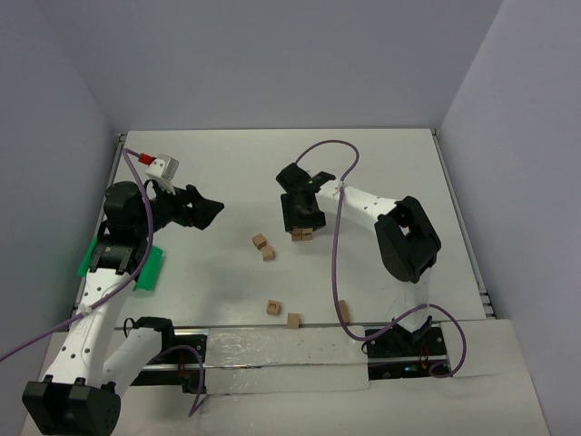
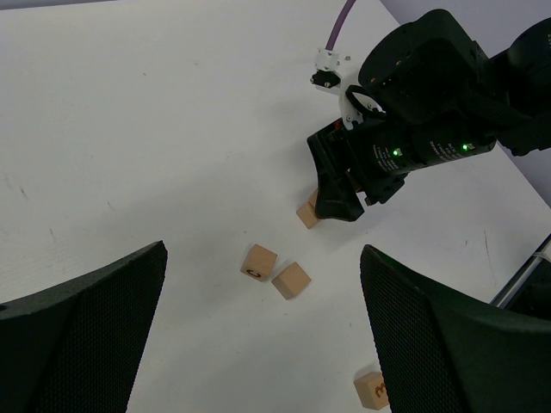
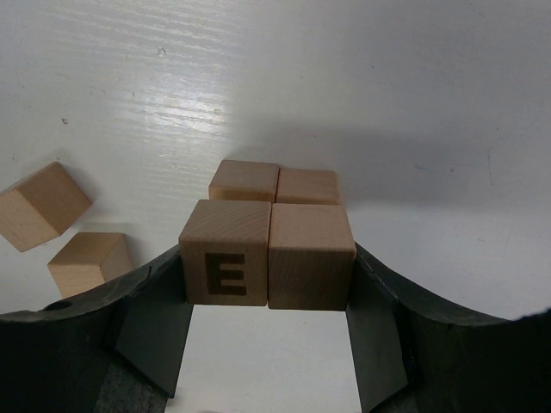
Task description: Build the wood block tower
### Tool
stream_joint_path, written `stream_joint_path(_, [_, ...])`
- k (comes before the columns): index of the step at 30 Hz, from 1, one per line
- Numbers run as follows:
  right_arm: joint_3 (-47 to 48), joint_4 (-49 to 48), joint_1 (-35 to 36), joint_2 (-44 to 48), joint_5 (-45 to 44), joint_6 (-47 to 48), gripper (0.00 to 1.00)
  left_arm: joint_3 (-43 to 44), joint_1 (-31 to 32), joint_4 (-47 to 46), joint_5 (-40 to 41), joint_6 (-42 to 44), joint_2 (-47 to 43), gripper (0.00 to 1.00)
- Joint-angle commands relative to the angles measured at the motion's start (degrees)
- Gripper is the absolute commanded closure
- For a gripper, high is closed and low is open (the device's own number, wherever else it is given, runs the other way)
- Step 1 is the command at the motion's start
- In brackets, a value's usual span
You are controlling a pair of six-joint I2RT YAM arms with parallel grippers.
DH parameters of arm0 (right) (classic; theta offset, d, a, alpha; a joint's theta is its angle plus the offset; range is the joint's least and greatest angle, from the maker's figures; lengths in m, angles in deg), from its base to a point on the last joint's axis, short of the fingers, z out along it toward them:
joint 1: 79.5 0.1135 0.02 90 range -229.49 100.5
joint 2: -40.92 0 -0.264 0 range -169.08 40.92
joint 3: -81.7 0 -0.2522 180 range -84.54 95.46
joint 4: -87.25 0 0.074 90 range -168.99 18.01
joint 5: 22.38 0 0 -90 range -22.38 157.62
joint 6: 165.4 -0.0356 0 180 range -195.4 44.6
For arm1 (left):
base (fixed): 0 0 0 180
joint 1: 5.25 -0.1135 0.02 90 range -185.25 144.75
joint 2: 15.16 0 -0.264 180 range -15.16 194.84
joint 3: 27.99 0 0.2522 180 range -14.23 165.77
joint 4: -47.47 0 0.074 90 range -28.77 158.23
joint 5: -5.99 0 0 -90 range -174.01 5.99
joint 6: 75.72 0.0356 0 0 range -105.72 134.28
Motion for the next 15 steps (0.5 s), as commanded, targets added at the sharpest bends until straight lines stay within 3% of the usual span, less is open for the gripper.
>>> stream_joint_path(1, [0.7, -1.5, 0.6, -0.8, -0.3, -0.6, 0.66, 1.1, -0.4, -2.5, -1.7, 0.1, -0.1, 0.01])
stream_joint_path(15, [0.8, -1.3, 0.4, -1.4, -0.3, -0.6, 0.62, 1.1, -0.4, -2.4, -1.9, 0.3, -0.1, 0.01])
